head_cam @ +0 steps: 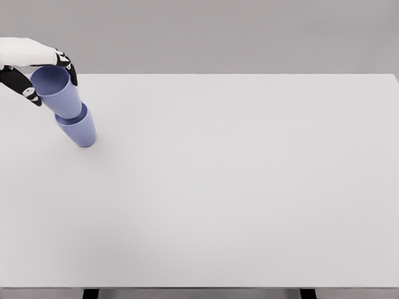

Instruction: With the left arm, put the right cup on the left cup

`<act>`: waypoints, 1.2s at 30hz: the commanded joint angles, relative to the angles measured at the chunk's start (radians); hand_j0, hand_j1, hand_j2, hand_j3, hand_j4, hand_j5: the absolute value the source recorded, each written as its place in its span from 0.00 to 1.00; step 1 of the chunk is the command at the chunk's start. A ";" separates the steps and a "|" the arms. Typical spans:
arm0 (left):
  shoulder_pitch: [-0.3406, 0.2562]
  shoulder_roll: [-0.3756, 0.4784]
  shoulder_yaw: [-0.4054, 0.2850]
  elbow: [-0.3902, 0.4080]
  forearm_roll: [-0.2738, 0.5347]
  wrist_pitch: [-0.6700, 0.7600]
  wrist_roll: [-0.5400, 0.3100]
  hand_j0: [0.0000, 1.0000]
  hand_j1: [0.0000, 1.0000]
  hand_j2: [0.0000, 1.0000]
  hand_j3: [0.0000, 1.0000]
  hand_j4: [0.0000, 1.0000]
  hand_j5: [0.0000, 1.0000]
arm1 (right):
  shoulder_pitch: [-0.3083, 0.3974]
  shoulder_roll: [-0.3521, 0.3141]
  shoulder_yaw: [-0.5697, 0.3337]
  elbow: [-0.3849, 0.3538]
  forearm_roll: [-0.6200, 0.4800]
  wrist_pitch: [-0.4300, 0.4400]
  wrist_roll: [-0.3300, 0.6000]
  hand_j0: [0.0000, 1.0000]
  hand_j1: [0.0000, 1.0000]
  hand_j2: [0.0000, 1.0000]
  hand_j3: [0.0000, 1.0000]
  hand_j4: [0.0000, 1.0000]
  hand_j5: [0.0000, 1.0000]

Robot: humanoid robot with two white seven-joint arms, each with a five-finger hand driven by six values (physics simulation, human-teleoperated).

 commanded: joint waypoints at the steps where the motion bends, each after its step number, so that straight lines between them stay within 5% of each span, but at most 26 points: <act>1: 0.000 -0.001 0.002 0.001 0.002 0.002 0.001 0.59 0.59 0.59 0.59 0.59 0.59 | 0.000 0.000 0.000 0.000 0.000 0.000 0.000 1.00 1.00 1.00 1.00 1.00 1.00; 27: 0.021 -0.005 0.003 0.004 0.000 0.002 0.001 0.60 0.60 0.60 0.60 0.60 0.60 | -0.002 0.000 0.001 0.000 0.000 0.000 0.000 1.00 1.00 1.00 1.00 1.00 1.00; 36: 0.021 -0.016 0.005 0.006 -0.003 0.002 0.001 0.79 0.79 0.79 0.79 0.79 0.79 | -0.002 0.000 0.000 0.000 0.000 -0.001 0.000 1.00 1.00 1.00 1.00 1.00 1.00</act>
